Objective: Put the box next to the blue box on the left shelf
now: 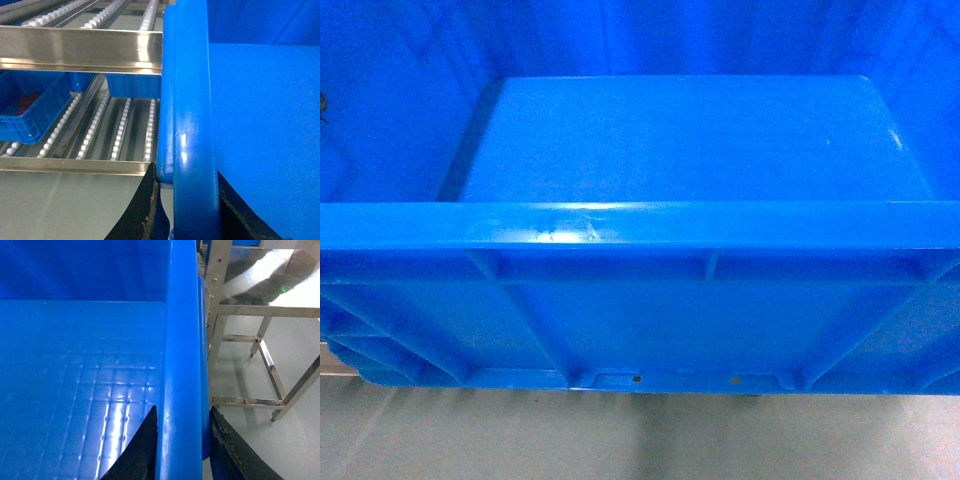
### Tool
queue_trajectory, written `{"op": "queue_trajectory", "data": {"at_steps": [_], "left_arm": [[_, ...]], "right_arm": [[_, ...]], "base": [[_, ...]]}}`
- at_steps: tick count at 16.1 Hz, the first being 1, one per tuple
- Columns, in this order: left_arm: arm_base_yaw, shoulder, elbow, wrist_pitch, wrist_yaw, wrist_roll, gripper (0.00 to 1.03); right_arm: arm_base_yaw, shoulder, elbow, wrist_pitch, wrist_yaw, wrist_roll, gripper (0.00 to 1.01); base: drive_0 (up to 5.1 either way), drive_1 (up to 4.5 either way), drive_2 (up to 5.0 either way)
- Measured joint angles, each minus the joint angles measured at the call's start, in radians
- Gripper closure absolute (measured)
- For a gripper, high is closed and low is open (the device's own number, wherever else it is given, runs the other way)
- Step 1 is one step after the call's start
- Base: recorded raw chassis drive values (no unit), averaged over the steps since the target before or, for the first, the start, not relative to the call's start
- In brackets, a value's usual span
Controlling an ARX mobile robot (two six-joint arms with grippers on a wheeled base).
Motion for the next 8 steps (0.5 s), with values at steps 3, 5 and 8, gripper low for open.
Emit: {"op": "queue_trajectory", "data": {"at_steps": [3, 5, 8], "left_arm": [[0.000, 0.000, 0.000, 0.000, 0.000, 0.000, 0.85], [0.000, 0.000, 0.000, 0.000, 0.000, 0.000, 0.85], [0.000, -0.001, 0.000, 0.000, 0.000, 0.001, 0.85]], "right_arm": [[0.000, -0.002, 0.000, 0.001, 0.000, 0.000, 0.80], [0.000, -0.001, 0.000, 0.000, 0.000, 0.000, 0.80], [0.000, -0.001, 0.000, 0.001, 0.000, 0.000, 0.80]], "base": [[-5.1, 2.38, 2.4], [-5.0, 2.46, 2.5], [-5.0, 2.46, 2.5]]}}
